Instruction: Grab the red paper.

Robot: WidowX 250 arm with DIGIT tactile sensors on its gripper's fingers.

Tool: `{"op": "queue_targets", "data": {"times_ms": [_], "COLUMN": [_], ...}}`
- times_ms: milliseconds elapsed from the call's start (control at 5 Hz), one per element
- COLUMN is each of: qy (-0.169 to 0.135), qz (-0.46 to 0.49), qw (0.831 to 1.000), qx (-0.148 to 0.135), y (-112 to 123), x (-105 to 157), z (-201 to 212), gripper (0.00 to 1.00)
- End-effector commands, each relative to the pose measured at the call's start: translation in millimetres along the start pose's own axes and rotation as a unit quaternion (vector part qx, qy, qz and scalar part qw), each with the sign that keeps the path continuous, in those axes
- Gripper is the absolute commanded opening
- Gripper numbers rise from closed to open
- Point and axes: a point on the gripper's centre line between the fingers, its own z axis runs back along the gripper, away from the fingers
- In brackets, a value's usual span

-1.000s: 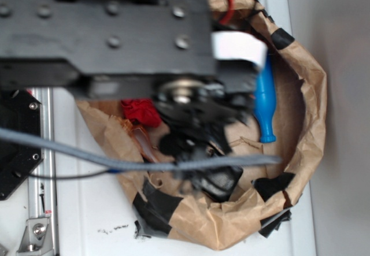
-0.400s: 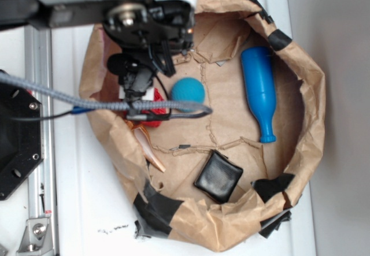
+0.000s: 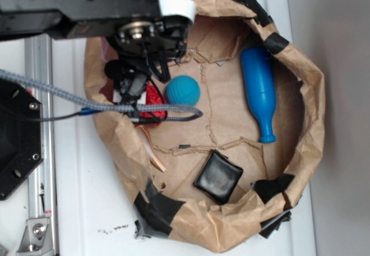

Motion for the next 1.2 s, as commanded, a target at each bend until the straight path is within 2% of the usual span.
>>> {"op": "queue_targets", "data": {"times_ms": [0, 200, 400, 600, 800, 1000], "qy": [-0.010, -0.031, -0.037, -0.012, 0.034, 0.039], "qz": [0.014, 0.049, 0.080, 0.069, 0.042, 0.047], "qw": [0.996, 0.993, 0.993, 0.996, 0.998, 0.997], "qx": [-0.085, -0.100, -0.073, -0.056, -0.044, -0.037], "y": [-40, -51, -51, -54, -49, -40], "x": [30, 41, 47, 51, 31, 20], "z": [-10, -21, -36, -56, -66, -66], "gripper": [1.00, 1.00, 1.00, 1.00, 1.00, 1.00]}}
